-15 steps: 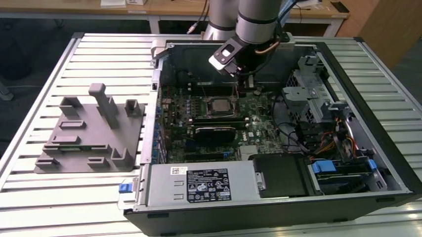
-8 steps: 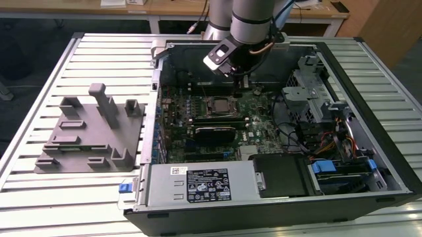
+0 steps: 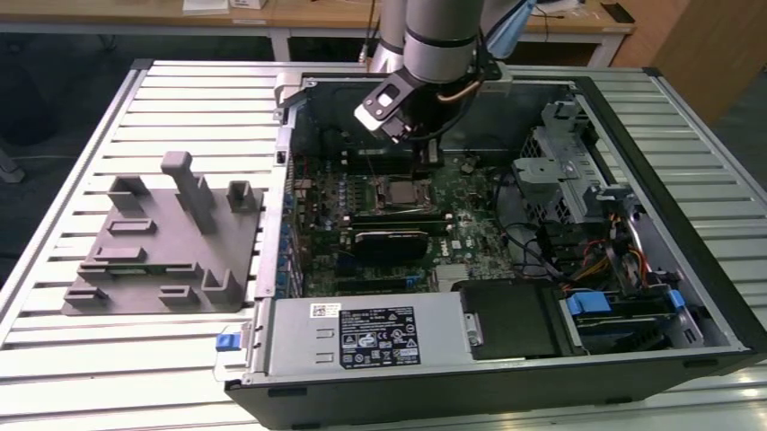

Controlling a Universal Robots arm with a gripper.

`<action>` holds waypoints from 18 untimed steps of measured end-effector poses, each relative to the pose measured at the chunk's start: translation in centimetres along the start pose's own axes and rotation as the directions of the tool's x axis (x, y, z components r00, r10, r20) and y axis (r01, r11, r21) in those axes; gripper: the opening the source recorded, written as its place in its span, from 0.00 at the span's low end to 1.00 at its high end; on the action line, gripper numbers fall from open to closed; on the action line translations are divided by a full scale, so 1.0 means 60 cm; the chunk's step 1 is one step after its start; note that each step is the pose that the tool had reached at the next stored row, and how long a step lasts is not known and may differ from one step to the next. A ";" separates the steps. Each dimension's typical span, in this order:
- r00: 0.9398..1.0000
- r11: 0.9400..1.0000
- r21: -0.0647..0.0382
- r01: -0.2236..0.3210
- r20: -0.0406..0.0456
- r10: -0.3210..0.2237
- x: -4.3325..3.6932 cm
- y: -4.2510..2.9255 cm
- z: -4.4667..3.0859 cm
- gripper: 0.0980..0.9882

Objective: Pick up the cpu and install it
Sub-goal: 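Close the cpu cover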

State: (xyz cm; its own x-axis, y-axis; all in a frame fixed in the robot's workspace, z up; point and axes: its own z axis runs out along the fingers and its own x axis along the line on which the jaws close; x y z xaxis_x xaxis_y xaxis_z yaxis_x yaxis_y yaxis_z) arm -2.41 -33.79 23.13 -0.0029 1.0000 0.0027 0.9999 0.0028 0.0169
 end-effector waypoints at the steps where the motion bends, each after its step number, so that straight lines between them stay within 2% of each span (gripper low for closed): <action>1: 1.000 1.000 0.000 0.000 0.000 0.000 0.000 -0.002 0.002 0.01; 10: 1.000 1.000 0.000 0.000 0.000 0.000 -0.002 -0.022 0.015 0.01; 15: 1.000 1.000 0.000 0.001 0.000 -0.001 -0.002 -0.022 0.015 0.01; 18: 0.999 0.999 0.000 0.039 0.000 -0.039 -0.002 -0.022 0.016 0.01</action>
State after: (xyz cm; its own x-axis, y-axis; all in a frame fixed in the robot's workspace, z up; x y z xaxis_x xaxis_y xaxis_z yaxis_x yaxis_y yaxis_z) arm -3.73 -33.91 22.16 -0.0415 0.9991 0.0025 0.9990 0.0414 0.0169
